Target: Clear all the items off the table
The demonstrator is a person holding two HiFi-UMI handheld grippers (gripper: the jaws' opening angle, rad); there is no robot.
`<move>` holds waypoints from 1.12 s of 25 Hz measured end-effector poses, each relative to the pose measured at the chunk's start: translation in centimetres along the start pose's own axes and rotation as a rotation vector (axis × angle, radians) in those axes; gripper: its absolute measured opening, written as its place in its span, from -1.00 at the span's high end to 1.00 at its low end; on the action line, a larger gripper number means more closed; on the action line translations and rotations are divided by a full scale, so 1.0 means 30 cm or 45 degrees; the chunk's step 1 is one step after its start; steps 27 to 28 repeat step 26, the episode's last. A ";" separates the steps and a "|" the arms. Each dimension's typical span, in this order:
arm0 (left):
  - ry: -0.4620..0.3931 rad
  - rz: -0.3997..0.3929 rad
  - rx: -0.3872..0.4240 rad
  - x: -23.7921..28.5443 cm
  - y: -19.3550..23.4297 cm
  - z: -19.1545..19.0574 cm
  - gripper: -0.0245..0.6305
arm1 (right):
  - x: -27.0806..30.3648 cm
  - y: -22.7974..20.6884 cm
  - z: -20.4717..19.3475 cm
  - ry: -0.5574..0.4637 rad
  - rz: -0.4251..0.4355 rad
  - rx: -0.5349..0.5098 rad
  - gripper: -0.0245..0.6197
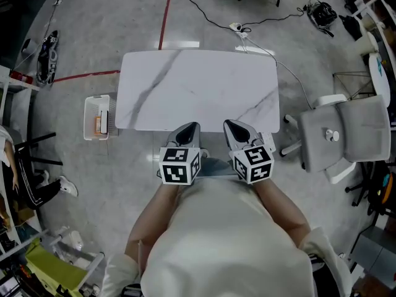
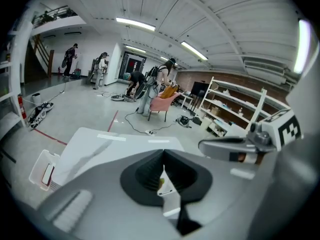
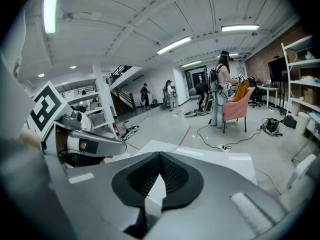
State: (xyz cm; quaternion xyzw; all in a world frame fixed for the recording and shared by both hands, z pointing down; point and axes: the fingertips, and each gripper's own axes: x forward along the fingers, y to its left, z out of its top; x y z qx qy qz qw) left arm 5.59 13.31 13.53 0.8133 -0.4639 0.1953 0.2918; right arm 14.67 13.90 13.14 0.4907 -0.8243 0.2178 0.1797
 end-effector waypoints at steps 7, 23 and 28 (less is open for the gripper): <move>0.010 -0.027 0.034 0.008 -0.046 -0.004 0.90 | -0.027 -0.002 0.004 -0.032 0.000 -0.008 0.93; -0.005 -0.034 0.015 -0.002 -0.023 0.015 0.90 | -0.006 0.019 0.021 -0.058 0.002 -0.031 0.93; -0.010 -0.025 -0.002 -0.008 -0.008 0.015 0.90 | -0.002 0.027 0.024 -0.060 0.006 -0.035 0.93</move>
